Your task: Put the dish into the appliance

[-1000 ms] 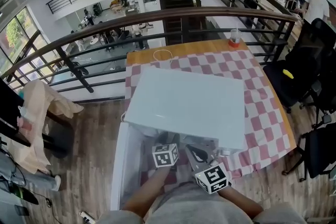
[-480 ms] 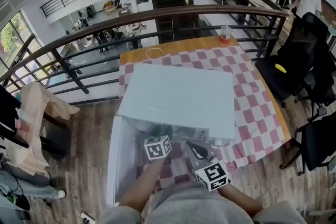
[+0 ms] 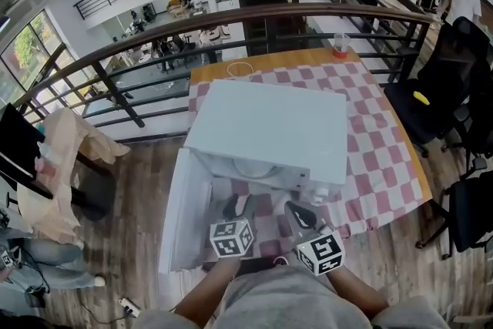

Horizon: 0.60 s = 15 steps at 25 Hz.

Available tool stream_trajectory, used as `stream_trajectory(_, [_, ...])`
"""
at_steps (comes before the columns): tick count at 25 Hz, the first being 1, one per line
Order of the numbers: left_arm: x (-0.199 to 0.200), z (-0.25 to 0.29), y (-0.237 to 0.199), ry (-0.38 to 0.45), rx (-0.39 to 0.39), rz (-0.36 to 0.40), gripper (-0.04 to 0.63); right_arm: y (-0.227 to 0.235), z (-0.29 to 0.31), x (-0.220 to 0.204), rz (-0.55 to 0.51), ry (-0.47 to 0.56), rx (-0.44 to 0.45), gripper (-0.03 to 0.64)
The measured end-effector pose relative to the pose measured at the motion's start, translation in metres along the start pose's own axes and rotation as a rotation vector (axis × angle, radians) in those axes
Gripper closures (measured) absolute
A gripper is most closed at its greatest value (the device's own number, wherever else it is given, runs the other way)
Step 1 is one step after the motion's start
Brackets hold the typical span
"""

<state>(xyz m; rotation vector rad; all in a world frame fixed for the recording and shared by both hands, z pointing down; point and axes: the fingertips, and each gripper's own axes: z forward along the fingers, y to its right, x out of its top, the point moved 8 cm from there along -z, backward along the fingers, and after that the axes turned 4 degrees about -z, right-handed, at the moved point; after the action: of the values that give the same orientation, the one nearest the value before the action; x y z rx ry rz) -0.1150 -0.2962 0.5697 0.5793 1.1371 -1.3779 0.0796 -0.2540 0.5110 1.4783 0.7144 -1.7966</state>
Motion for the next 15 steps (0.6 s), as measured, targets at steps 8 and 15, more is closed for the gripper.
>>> stream_trajectory(8, [0.001,-0.059,0.029,0.061,-0.064,0.096,0.468,-0.012,-0.012,-0.003,0.007,-0.003,-0.018,0.618])
stream_trajectory(15, [-0.014,-0.105,0.031,0.075,-0.056,0.106,0.581,-0.039,-0.023,-0.002,0.0,-0.015,-0.031,0.618])
